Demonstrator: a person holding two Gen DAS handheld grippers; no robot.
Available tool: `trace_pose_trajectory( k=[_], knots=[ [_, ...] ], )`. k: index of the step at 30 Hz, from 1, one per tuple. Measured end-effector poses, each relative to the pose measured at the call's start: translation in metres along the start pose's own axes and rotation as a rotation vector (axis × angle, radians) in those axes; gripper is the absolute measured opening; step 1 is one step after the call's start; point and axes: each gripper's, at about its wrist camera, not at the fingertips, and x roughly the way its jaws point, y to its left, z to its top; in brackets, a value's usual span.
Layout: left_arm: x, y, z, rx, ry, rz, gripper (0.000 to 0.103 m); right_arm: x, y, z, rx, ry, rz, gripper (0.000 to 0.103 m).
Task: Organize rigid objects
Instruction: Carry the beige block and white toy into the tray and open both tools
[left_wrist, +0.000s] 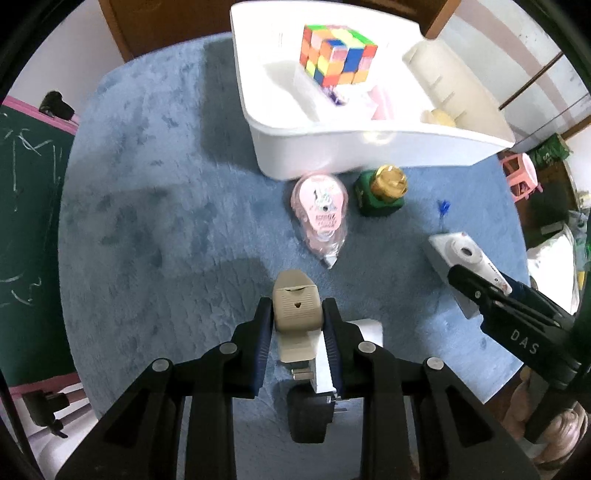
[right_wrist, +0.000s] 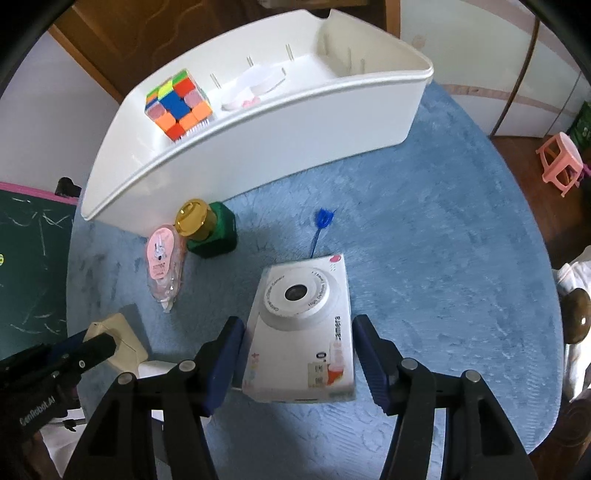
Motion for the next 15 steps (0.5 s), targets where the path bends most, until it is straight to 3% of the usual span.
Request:
trace_pose_trajectory(
  k=[2, 3, 4, 6, 9, 12, 15],
  knots=[
    [-0.015, -0.006, 0.008, -0.009, -0.025, -0.017, 0.029, -0.011, -0.003, 0.002, -0.009, -0.02, 0.002, 0.06],
    [-0.027, -0.012, 0.005, -0.011, -0.044, -0.023, 0.029, -0.018, -0.002, 0.002, -0.016, -0.044, -0.008, 0.033],
    [-0.035, -0.012, 0.01, -0.011, -0.06, -0.03, 0.029, -0.022, -0.002, 0.004, -0.025, -0.047, 0.037, 0.022],
    [-0.056, -0.03, 0.014, -0.004, -0.104, -0.044, 0.029, -0.023, -0.003, 0.007, -0.012, -0.021, 0.077, 0.02],
    [-0.074, -0.039, 0.032, 0.015, -0.156, -0.051, 0.029, -0.027, 0.0, 0.009, -0.055, -0.067, 0.041, 0.02],
    [-0.09, -0.047, 0.043, 0.014, -0.185, -0.062, 0.029, -0.02, -0.005, 0.014, -0.039, -0.044, 0.078, 0.02],
    [-0.102, -0.058, 0.053, 0.025, -0.198, -0.069, 0.029, -0.04, 0.0, 0.02, -0.043, -0.052, 0.102, 0.02]
  ],
)
